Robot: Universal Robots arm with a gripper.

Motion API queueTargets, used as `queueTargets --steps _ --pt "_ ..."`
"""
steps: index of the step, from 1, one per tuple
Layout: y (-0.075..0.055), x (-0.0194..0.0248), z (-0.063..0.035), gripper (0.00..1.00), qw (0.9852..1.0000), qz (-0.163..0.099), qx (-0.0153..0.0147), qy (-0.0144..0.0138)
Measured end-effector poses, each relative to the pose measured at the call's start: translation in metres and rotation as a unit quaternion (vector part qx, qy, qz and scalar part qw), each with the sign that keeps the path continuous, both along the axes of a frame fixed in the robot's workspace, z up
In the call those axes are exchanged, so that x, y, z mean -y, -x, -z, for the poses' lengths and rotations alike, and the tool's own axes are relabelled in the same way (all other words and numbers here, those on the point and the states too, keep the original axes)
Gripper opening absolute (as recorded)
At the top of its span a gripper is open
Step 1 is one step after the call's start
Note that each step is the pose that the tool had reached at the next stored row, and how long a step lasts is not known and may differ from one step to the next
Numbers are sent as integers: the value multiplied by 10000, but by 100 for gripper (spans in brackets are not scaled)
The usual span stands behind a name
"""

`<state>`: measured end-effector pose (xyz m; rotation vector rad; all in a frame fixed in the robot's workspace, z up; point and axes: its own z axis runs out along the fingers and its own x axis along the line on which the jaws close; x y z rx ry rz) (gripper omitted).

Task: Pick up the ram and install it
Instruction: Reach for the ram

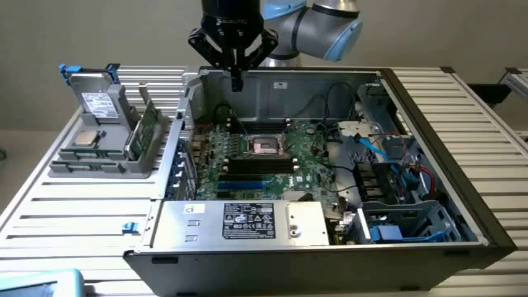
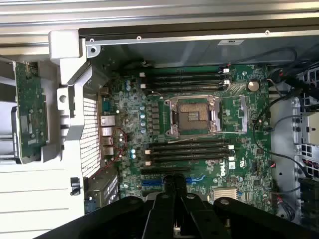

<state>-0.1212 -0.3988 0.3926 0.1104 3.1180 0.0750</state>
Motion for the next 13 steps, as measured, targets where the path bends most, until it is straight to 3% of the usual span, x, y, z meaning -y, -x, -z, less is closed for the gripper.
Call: queueTargets --steps 13 --pt "26 0 -2 11 10000 0 -1 1"
